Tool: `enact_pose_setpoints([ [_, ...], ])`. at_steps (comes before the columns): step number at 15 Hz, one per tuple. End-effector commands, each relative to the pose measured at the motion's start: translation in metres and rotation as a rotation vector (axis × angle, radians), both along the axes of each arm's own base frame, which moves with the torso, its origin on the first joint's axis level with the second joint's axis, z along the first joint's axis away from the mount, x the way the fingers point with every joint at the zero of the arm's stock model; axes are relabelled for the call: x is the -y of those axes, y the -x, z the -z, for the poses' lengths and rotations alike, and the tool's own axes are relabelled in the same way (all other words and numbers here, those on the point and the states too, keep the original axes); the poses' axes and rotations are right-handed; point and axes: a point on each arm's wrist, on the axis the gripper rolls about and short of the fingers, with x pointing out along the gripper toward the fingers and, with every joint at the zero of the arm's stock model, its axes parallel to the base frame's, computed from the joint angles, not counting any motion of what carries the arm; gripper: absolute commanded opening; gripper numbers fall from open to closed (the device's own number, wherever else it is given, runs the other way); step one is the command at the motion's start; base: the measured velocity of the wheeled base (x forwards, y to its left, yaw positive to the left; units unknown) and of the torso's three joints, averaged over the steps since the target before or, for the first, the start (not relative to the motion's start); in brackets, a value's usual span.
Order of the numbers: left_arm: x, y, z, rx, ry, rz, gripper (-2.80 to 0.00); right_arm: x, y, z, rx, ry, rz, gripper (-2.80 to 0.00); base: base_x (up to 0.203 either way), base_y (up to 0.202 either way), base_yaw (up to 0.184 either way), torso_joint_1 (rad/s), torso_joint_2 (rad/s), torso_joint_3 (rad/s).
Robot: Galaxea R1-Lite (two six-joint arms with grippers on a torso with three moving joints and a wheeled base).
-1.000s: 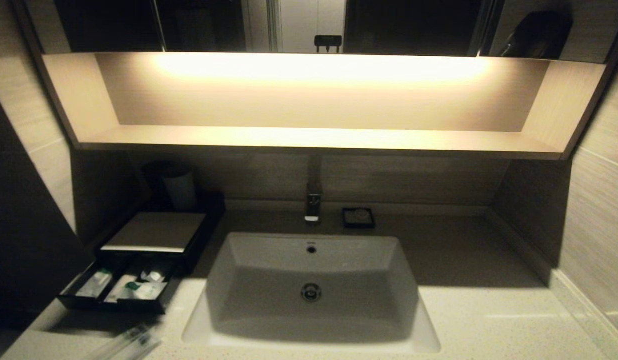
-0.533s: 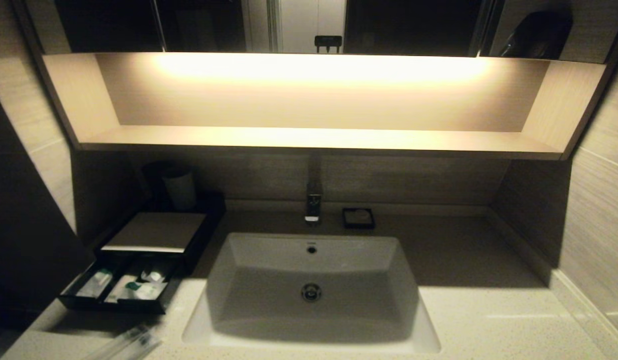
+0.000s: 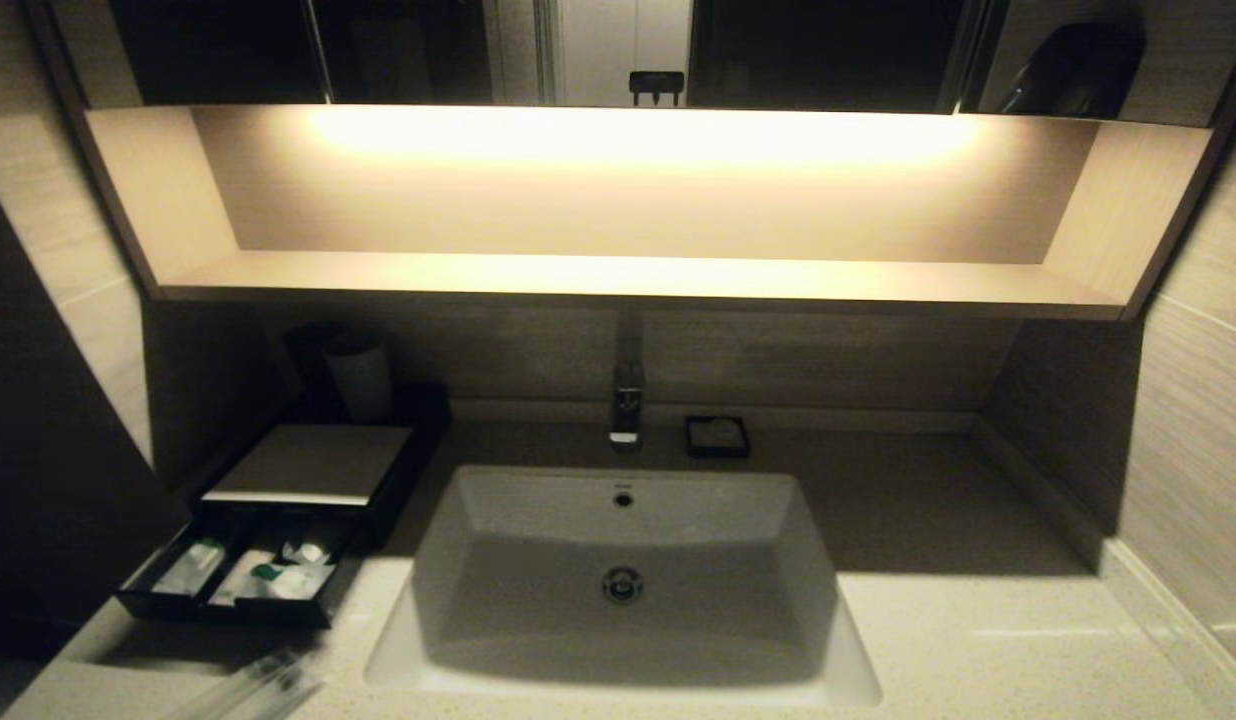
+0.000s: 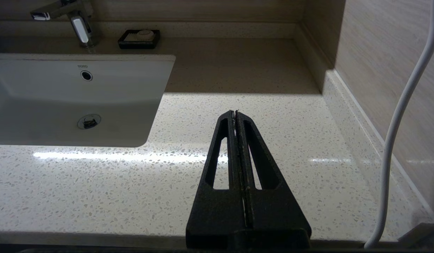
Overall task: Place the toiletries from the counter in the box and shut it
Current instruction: Pick up the bathroom toiletry
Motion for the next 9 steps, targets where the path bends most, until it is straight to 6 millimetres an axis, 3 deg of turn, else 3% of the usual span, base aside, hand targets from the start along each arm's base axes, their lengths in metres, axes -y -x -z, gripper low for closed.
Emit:
enact_pose_setpoints([
  [1, 0.008, 0.002, -0.004, -0.016, 0.024, 0.0, -2.8, 0.0, 0.0, 0.0, 0.0, 0.0, 0.0, -2.8, 0.0, 0.0, 0.0, 0.0, 0.0, 0.0],
  [6, 0.04, -0.012, -0.025, -0.236, 0.148, -0.064, -2.8, 0.0, 0.0, 0.0, 0.0, 0.0, 0.0, -2.8, 0.0, 0.0, 0.0, 0.0, 0.0, 0.0],
  [9, 0.055, -0.012, -0.034, -0.311, 0.125, -0.14, -2.8, 0.0, 0.0, 0.0, 0.001, 0.0, 0.0, -2.8, 0.0, 0.0, 0.0, 0.0, 0.0, 0.0],
])
